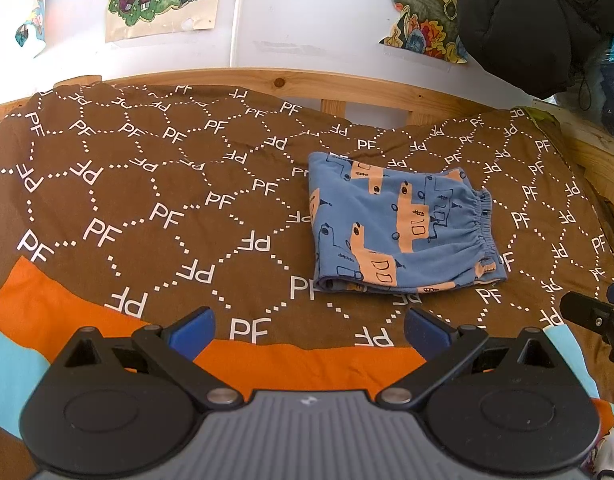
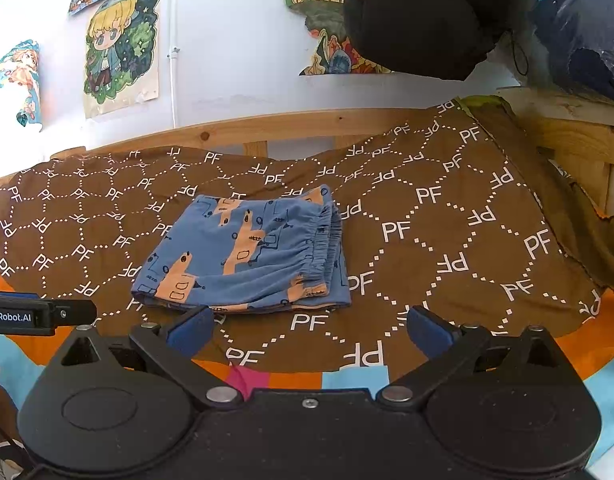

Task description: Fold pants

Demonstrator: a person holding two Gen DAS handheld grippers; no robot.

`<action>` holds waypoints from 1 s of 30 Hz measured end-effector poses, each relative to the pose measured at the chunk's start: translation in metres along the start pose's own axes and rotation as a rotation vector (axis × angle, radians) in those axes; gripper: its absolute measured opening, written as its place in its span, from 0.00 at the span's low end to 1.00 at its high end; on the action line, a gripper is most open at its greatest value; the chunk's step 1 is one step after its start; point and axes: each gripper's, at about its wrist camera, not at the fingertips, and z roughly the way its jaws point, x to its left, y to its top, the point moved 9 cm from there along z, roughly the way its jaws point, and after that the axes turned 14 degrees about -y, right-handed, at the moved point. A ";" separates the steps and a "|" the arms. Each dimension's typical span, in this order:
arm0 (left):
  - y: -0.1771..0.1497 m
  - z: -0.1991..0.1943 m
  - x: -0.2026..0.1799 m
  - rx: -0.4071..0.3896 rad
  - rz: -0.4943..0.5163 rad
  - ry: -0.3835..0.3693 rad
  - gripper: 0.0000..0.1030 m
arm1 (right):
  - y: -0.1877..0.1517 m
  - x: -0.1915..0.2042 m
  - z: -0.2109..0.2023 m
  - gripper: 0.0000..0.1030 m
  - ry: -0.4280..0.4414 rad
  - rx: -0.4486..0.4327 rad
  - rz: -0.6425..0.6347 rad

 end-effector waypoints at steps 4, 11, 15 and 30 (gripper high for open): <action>0.000 0.000 0.000 0.001 -0.002 0.000 1.00 | 0.000 0.000 0.000 0.99 0.000 0.001 0.000; -0.001 0.000 0.000 0.001 -0.002 0.000 1.00 | -0.001 0.000 0.001 0.99 0.001 0.002 -0.001; -0.001 0.000 0.000 0.002 -0.002 0.000 1.00 | -0.001 0.001 0.001 0.99 0.001 0.004 -0.001; -0.005 -0.002 0.005 0.032 -0.036 0.035 1.00 | -0.002 0.001 0.002 0.99 0.003 0.006 -0.001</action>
